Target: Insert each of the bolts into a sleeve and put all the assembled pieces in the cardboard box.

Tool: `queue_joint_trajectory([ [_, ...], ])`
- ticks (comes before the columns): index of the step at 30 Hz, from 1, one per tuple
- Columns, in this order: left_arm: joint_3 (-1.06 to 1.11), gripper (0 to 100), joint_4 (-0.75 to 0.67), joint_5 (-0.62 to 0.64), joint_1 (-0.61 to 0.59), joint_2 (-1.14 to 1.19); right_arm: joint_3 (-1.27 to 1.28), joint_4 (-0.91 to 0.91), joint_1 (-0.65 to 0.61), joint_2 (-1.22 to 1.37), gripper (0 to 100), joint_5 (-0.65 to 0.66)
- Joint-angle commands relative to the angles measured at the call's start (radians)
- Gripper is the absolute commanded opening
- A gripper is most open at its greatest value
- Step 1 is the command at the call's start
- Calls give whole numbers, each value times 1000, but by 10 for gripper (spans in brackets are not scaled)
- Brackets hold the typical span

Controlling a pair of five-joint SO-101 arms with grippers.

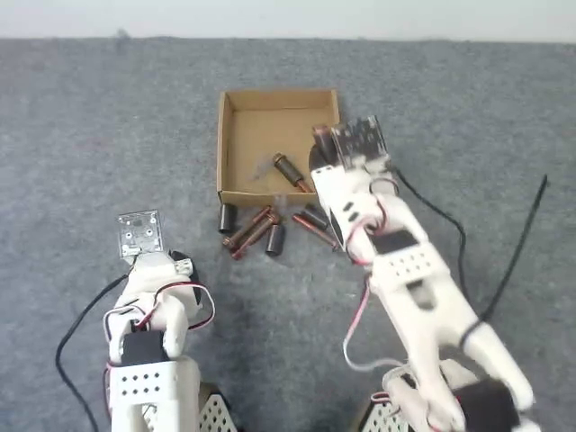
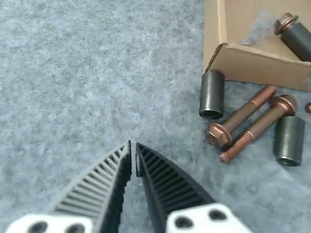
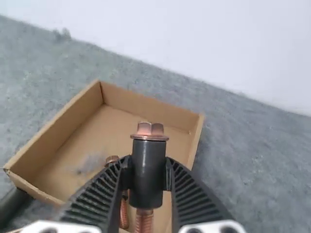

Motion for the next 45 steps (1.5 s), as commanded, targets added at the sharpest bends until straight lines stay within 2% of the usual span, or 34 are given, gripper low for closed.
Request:
queue_joint_trajectory([
  [1, -12, 11, -6, -8, -6, -21, -227, 102, 7, 91, 6, 14],
  [7, -12, 11, -6, -8, -6, -21, -491, 237, 5, 332, 9, 14],
  [12, -12, 11, -6, -8, -6, -21, -687, 262, 7, 542, 9, 14],
  [24, -12, 11, -6, -8, -6, -21, -865, 262, 10, 852, 10, 14],
  [36, -12, 12, -25, -8, -8, -20, -908, 272, -18, 900, 18, 15],
  [41, -12, 12, -25, -8, -8, -20, -967, 443, -36, 908, 146, 15],
  [45, -12, 12, -25, -8, -8, -20, -1046, 541, -39, 898, 126, 14],
])
